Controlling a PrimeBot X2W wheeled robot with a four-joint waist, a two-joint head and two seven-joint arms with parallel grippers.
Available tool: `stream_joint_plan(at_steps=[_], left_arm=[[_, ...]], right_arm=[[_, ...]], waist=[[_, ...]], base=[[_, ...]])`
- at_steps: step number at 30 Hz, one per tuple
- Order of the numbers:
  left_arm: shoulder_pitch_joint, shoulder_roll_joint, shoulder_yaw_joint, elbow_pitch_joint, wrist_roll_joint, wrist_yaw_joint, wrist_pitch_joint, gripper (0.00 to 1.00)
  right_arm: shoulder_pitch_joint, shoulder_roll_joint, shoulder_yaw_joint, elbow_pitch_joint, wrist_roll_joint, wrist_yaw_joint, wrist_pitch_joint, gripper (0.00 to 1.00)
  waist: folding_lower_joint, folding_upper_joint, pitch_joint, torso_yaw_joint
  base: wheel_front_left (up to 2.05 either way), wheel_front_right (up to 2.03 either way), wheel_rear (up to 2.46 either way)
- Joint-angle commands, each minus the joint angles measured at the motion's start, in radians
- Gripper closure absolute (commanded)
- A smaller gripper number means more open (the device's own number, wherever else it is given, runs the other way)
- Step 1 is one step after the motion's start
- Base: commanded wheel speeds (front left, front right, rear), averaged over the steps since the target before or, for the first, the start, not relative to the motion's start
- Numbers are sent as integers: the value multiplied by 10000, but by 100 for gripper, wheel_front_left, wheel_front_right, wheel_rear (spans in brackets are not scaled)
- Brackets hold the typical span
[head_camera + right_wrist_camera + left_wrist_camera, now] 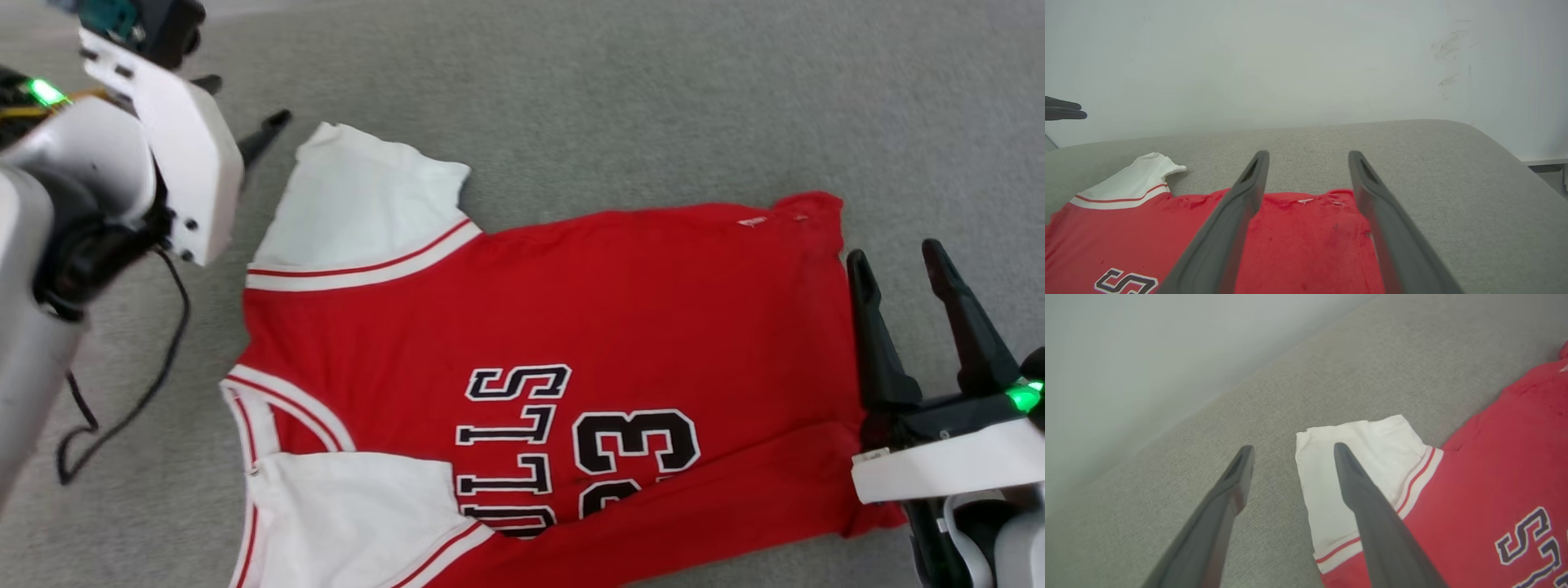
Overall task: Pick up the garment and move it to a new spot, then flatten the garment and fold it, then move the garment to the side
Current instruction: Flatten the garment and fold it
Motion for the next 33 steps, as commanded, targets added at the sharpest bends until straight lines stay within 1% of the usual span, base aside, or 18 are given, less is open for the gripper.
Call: stream_joint_plan(at_steps=[1, 4, 7, 12, 17, 20, 25, 27, 28, 29, 31, 33], left_arm=[[-343, 189, -54, 117, -71, -27, 365, 0], [-978, 260, -333, 484, -576, -44, 1511, 0], [-1512, 451, -543, 799, -899, -51, 2478, 0], [-1969, 654, -957, 1298, -1052, -51, 3526, 0], [-2217, 779, -1160, 1665, -985, -43, 3876, 0], [-2285, 862, -1199, 1921, -861, -25, 3801, 0], [-2132, 816, -1279, 2357, -870, 43, 3842, 0], [-2037, 766, -1349, 2469, -967, 32, 3913, 67], [-1998, 710, -1351, 2488, -1004, 30, 3852, 77], [-1958, 641, -1339, 2500, -1059, 26, 3767, 100], [-1920, 517, -1273, 2533, -1133, 26, 3582, 100], [-1956, 451, -1209, 2558, -1041, 26, 3176, 100]], right_arm=[[-200, 94, 69, 46, -41, -8, -38, 0], [-294, 192, 155, 191, -28, -8, -121, 0], [-396, 273, 332, 333, -1, -8, -229, 0], [-490, 329, 558, 617, 47, -8, -443, 0], [-604, 351, 800, 877, 26, -8, -634, 0], [-619, 357, 918, 995, 63, -8, -728, 0], [-699, 357, 1076, 1163, 57, -8, -746, 0], [-769, 359, 1062, 1192, 18, -8, -725, 0], [-800, 359, 1044, 1191, 4, -8, -714, 0], [-807, 360, 1022, 1189, 3, -8, -704, 0], [-792, 359, 988, 1184, -42, -8, -686, 0], [-781, 359, 973, 1182, -107, -8, -648, 0]], waist=[[-1, 0, 443, -477], [-1, 0, 668, -789], [-1, 0, 897, -1046], [-1, 0, 1203, -1414], [-1, 0, 1467, -1662], [-1, 0, 1553, -1766], [-1, 0, 1614, -1841], [-1, 0, 1627, -1847], [-1, 0, 1625, -1845], [-1, 0, 1620, -1834], [-1, 0, 1604, -1780], [-1, 0, 1536, -1709]], base=[[0, 0, 0], [0, 0, 0], [0, 0, 0], [0, 0, 0], [0, 0, 0], [0, 0, 0], [0, 0, 0], [0, 0, 0], [0, 0, 0], [0, 0, 0], [0, 0, 0], [0, 0, 0]])
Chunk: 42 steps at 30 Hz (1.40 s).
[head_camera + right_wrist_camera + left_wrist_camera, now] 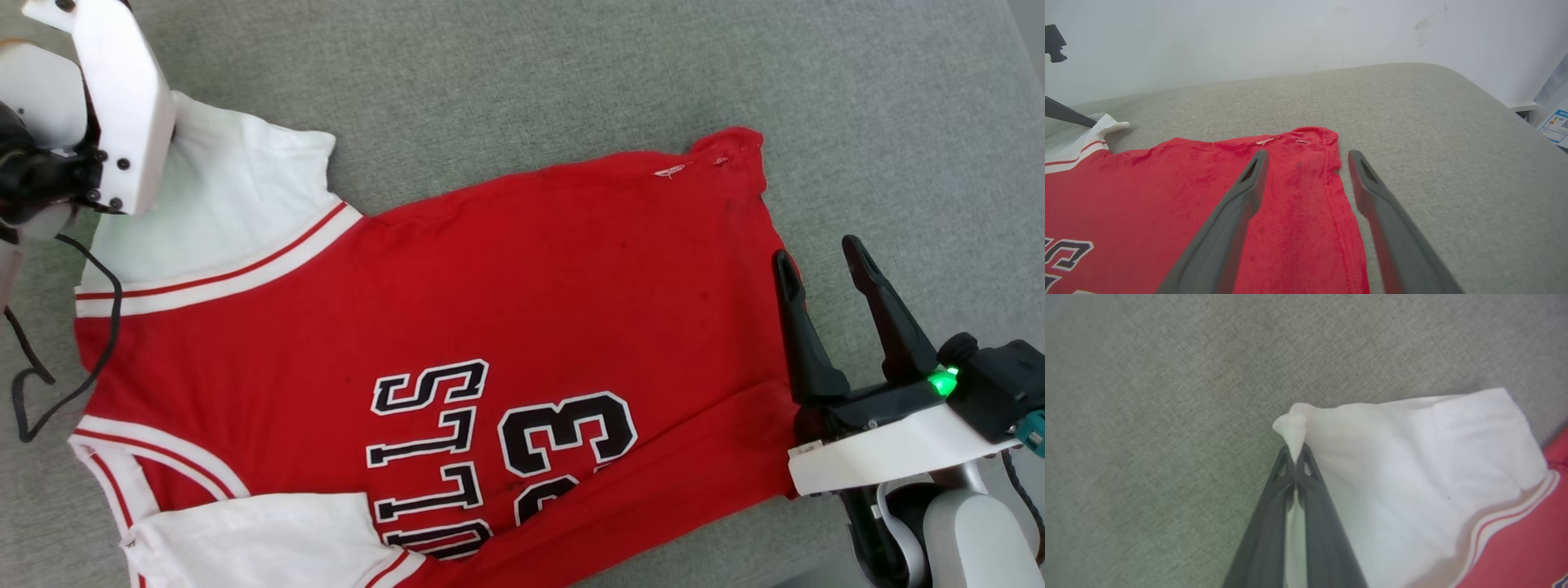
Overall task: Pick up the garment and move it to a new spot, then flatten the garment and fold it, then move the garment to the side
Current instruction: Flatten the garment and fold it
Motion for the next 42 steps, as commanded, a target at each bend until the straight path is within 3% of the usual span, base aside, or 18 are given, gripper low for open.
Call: stream_joint_plan(at_steps=[1, 7, 13, 18, 19, 21, 28, 33, 42], left_arm=[[145, -30, -10, 97, 72, -4, -214, 100], [331, -167, -220, -112, 129, -62, -1356, 100], [678, -178, -564, -1220, -91, -72, -2560, 100], [1049, 27, -735, -2268, -333, -76, -3106, 100], [1361, 258, -726, -3127, -387, -75, -3371, 100], [1640, 382, -749, -3717, -370, -22, -3481, 100], [2366, 424, -426, -5466, -982, 417, -3812, 100], [2594, 533, -402, -6214, -935, 552, -3918, 100], [2737, 302, -416, -6929, -889, 658, -4339, 100]], right_arm=[[-161, 36, -20, -10, -123, -8, 39, 0], [-63, -273, -244, -124, 80, -8, 446, 0], [-54, -1133, -411, -602, 401, -8, 1907, 0], [-526, -2322, -253, -832, 864, -6, 4105, 0], [-1099, -3151, -217, -875, 1459, -6, 6087, 0], [-1559, -3701, -202, -726, 1648, -10, 7342, 0], [-3152, -4629, -272, 556, 2027, -8, 9887, 0], [-3779, -4921, -3, 1553, 1871, -8, 10741, 0], [-4060, -4914, 541, 3078, 1293, -8, 10532, 0]], waist=[[-1, 0, -113, 80], [-1, 0, -804, 504], [-1, 0, -1392, 1201], [-1, 0, -1611, 1658], [-1, 0, -1640, 1985], [-1, 0, -1616, 2223], [-1, 0, -1325, 3096], [-1, 0, -1067, 3537], [-1, 0, -667, 4121]], base=[[0, 0, 0], [0, 0, 0], [0, 0, 0], [0, 0, 0], [0, 0, 0], [0, 0, 0], [0, 0, 0], [0, 0, 0], [0, 0, 0]])
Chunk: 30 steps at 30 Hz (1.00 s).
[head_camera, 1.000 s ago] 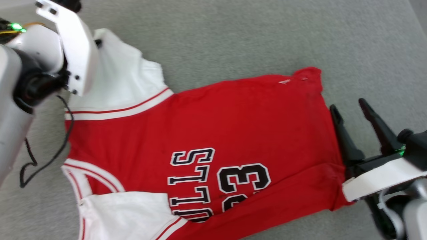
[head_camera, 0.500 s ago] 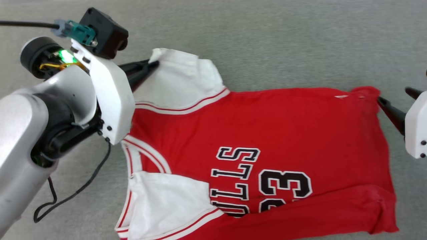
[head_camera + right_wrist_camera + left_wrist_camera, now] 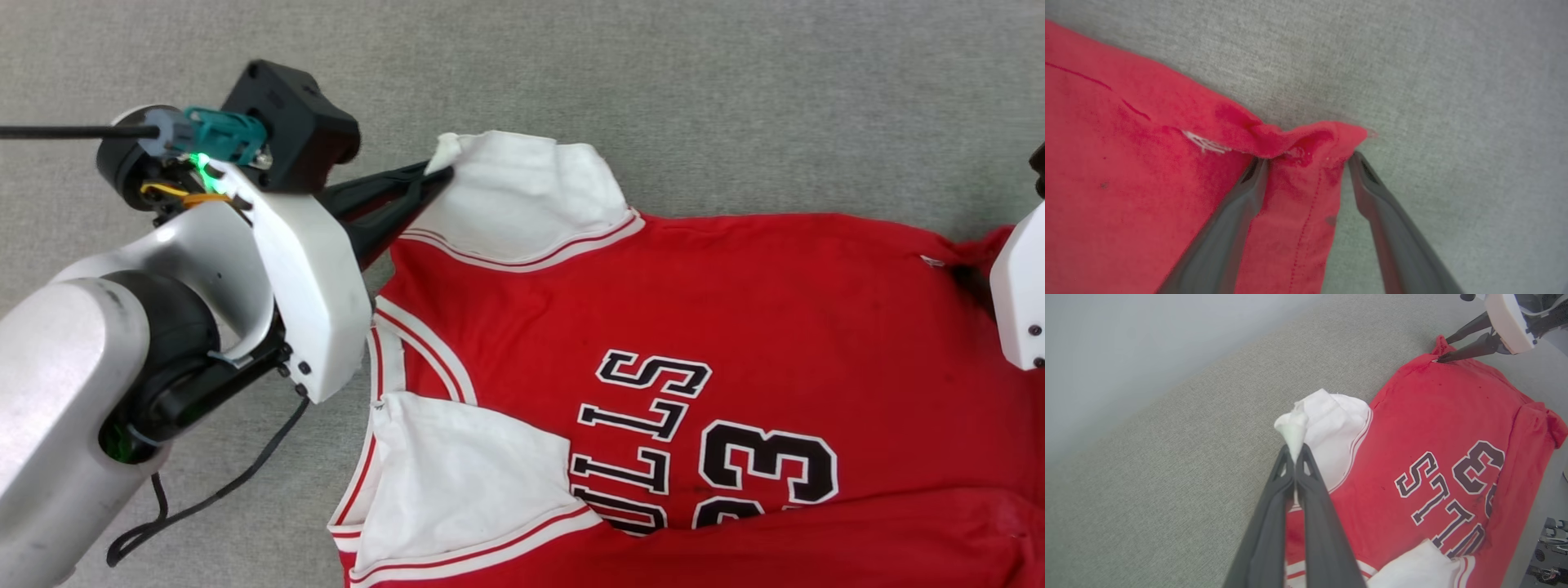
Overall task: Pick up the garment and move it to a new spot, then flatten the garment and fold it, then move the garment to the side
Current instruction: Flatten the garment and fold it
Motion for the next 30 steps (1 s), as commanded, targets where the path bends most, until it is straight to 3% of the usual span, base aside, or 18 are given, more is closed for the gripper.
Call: stream_joint_plan(at_steps=[1, 7, 8, 9, 10, 11, 20, 30], left_arm=[[-30, -35, -1, -44, 55, 52, -37, 100], [23, -263, -118, -175, -7, 48, -110, 100], [43, -280, -134, -164, -29, 49, -135, 100], [61, -285, -134, -119, -25, 41, -172, 100], [72, -282, -120, -51, 13, 50, -211, 100], [81, -272, -123, 26, 90, 52, -256, 100], [597, -209, -48, 660, 236, 230, -839, 100], [2097, 215, 91, 610, -238, 832, -1200, 100]], right_arm=[[28, 66, 160, 341, -86, -8, -10, 0], [148, 294, 797, 1161, -39, -7, -154, 0], [219, 313, 907, 1265, 11, -7, -158, 4], [282, 303, 1037, 1371, 49, -7, -146, 53], [321, 278, 1142, 1454, 95, -5, -150, 83], [335, 258, 1199, 1511, 112, -5, -193, 100], [107, 58, 637, 1289, 574, -7, -1225, 100], [1382, 152, -137, 459, 1471, -8, -2340, 100]], waist=[[0, -1, 106, 117], [0, -1, 290, 290], [0, -1, 301, 311], [0, -1, 306, 327], [0, -1, 300, 337], [0, -1, 274, 340], [0, -1, -619, 109], [0, -1, -2125, -108]], base=[[0, 0, 0], [0, 0, 0], [0, 0, 0], [0, 0, 0], [0, 0, 0], [0, 0, 0], [0, 0, 0], [0, 0, 0]])
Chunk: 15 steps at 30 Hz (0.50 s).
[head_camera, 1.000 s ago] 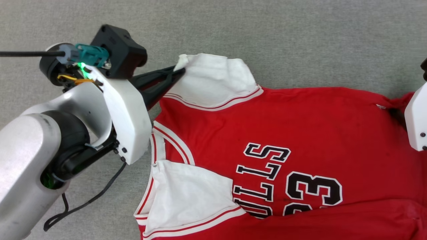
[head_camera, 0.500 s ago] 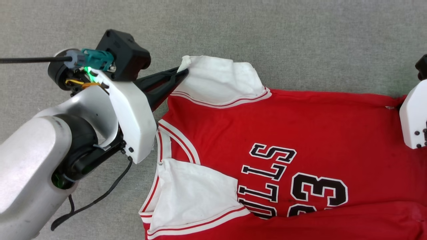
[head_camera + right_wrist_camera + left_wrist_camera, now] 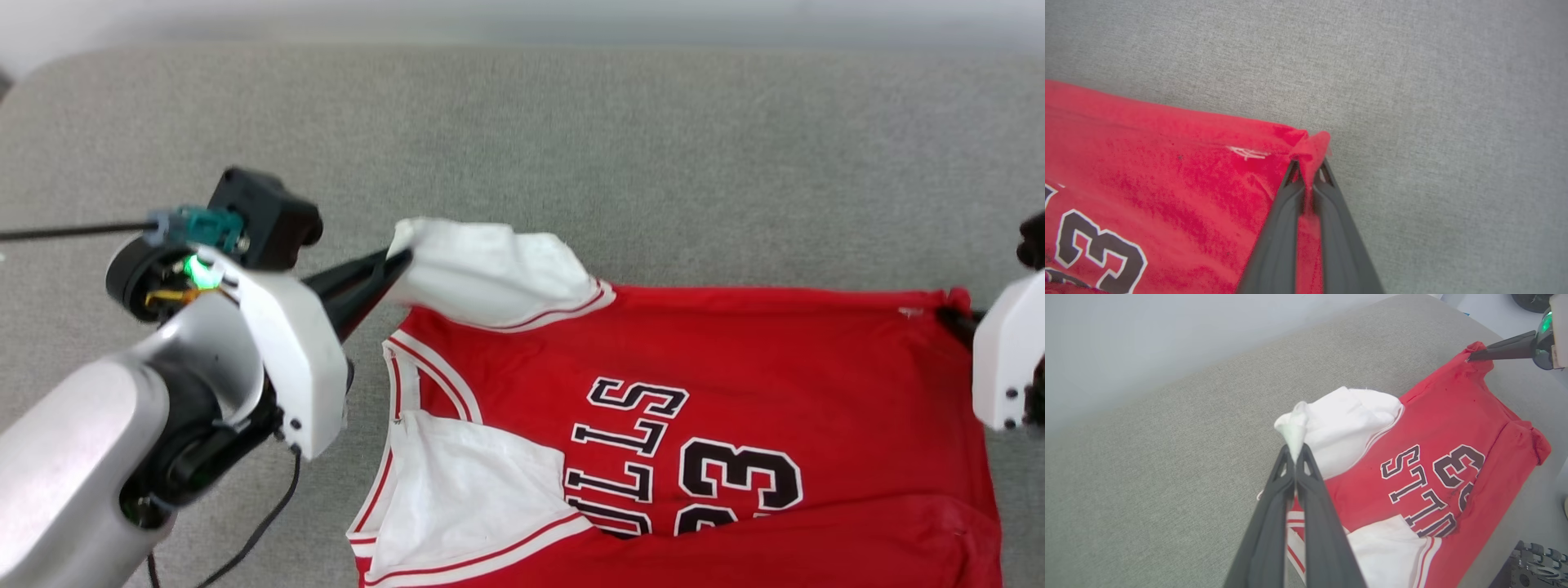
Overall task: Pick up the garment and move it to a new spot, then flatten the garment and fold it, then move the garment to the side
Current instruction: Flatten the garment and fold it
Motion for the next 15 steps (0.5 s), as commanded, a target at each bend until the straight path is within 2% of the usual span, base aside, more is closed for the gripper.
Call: stream_joint_plan(at_steps=[1, 9, 15], left_arm=[[341, 114, 35, -89, -72, 108, -84, 100], [2244, 808, 48, -686, -487, 758, -418, 100], [3562, 1220, -284, -847, -644, 1005, -511, 100]], right_arm=[[377, -71, -77, -202, 59, -8, -98, 100], [2408, -31, -923, -1647, 341, -8, -212, 100], [3791, 95, -1020, -2271, 334, -8, 102, 100]], waist=[[-1, -1, -421, -72], [-1, -1, -965, -13], [-1, -1, -1140, 12]], base=[[0, 0, 0], [0, 0, 0], [0, 0, 0]])
